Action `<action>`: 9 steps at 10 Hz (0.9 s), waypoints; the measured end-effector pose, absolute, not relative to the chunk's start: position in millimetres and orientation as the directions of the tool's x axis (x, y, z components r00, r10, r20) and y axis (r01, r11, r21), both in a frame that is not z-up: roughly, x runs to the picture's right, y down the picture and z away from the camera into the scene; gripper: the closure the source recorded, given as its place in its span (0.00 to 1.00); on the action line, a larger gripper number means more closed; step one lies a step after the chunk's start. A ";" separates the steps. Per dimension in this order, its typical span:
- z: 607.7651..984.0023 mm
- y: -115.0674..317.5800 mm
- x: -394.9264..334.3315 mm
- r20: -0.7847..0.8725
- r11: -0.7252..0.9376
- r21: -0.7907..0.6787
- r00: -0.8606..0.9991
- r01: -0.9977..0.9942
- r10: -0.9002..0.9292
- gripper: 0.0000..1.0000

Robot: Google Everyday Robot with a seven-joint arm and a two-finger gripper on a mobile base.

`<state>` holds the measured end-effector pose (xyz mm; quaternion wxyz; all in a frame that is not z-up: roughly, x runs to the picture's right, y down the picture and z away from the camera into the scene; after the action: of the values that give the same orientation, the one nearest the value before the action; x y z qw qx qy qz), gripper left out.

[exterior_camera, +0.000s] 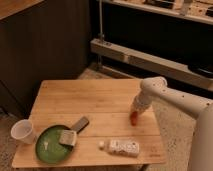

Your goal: Drag the pepper across the table

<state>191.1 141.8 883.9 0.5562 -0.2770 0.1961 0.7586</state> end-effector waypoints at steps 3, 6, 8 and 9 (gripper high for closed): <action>882.2 142.5 199.6 -0.643 -0.311 0.005 -0.241 -0.950 0.727 1.00; 881.0 143.8 207.5 -0.649 -0.316 0.019 -0.252 -0.949 0.718 1.00; 879.1 144.3 214.2 -0.652 -0.319 0.025 -0.257 -0.947 0.713 1.00; 878.2 145.5 215.8 -0.655 -0.320 0.027 -0.259 -0.947 0.710 1.00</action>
<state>215.8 145.5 878.2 0.5425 -0.2764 0.2141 0.7639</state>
